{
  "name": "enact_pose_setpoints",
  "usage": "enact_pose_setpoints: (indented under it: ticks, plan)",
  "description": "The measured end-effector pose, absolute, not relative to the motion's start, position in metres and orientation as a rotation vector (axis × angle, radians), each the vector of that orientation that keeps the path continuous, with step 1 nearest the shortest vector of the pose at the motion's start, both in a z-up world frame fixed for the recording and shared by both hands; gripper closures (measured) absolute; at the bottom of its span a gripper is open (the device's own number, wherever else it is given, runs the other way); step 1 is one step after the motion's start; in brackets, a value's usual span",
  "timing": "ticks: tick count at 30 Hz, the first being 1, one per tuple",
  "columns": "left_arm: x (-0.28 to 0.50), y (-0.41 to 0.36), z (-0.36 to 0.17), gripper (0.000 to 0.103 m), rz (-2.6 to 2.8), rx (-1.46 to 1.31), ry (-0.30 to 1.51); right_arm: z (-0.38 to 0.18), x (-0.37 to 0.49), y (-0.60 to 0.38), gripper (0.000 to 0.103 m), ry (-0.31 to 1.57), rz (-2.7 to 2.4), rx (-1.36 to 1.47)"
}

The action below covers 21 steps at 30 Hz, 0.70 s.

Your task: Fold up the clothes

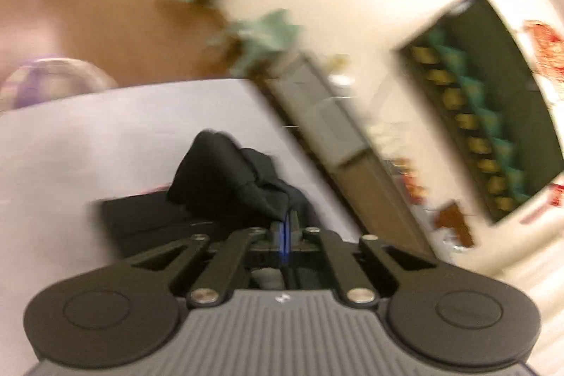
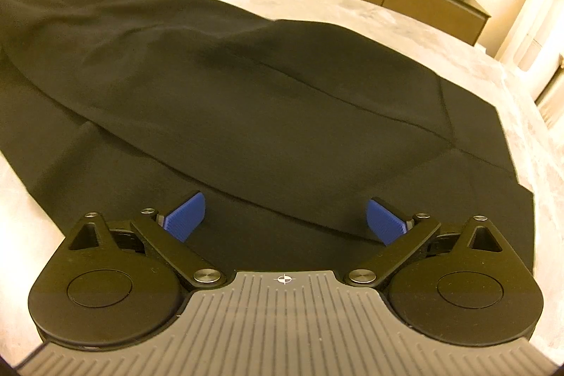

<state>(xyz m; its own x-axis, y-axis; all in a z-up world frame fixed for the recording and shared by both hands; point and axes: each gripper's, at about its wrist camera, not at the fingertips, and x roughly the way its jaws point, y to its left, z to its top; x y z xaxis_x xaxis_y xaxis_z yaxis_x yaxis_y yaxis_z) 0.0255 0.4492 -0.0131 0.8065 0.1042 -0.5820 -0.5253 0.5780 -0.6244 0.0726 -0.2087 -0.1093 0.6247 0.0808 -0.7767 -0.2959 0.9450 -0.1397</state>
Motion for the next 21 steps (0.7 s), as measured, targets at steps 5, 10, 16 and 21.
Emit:
enact_pose_setpoints:
  ticks: [5,10,16,21]
  plan:
    - [0.032,0.466,-0.072,0.099,0.436,-1.008,0.661,-0.106,0.07,-0.225,0.004,0.898,0.228,-0.157]
    - [0.035,0.435,-0.062,0.069,0.389,-0.912,0.661,-0.09,0.061,-0.293,0.011,0.846,0.13,0.259]
    - [0.041,0.42,-0.073,0.06,0.337,-0.92,0.723,-0.108,0.046,-0.382,0.013,0.717,-0.066,0.843]
    - [0.05,0.417,-0.092,0.058,0.346,-0.882,0.821,-0.112,0.05,-0.399,0.016,0.639,-0.129,0.94]
